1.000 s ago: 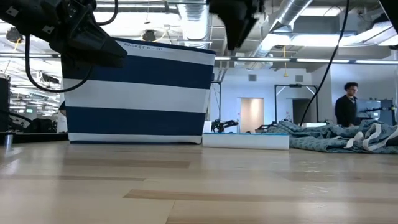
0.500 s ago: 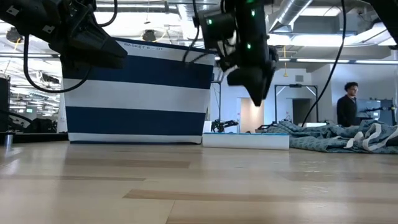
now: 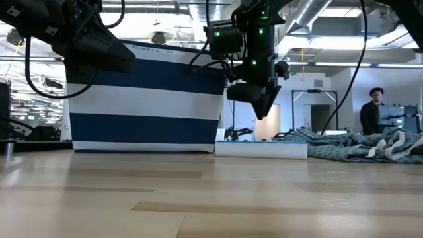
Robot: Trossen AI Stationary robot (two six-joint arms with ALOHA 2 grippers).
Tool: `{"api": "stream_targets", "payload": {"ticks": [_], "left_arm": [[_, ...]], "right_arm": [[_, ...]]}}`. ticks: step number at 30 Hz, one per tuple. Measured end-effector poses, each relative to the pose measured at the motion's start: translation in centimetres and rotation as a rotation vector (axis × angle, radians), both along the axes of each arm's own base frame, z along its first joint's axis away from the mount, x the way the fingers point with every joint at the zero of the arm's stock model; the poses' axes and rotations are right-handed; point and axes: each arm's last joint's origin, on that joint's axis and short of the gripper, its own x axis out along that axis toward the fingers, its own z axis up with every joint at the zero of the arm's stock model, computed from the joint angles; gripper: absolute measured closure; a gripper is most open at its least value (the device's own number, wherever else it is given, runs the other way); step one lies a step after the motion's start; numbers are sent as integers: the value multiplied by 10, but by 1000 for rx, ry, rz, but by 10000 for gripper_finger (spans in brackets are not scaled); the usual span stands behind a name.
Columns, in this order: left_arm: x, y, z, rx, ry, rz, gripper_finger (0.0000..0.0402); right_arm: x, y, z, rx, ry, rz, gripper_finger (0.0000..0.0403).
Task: Pick & place medical supplies in basket/bin
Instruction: Put the white pill organizer into the blue bin
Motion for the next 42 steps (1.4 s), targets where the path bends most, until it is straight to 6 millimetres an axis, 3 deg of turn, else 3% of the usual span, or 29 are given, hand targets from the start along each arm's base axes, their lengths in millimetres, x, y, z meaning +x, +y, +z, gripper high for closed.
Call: {"api": "stream_targets", "payload": {"ticks": [5,7,21,32,37,42], "left_arm": [[0,0,0,0,0,0,245],[0,0,0,0,0,0,245],[0,0,0,-2,-1,1,245],[0,0,0,-3,-1,1,245],[0,0,0,-2,-1,1,245],[0,0,0,-3,-1,1,245]], "right_arm": [[0,1,-3,43,4,18,385],[-2,4,-9,44,22,28,397],[-11,27,-42,28,38,76,402],[-6,59,-44,39,24,208,402],[-6,58,-43,-88,33,217,402],[-6,46,-43,-56,29,181,403]]}}
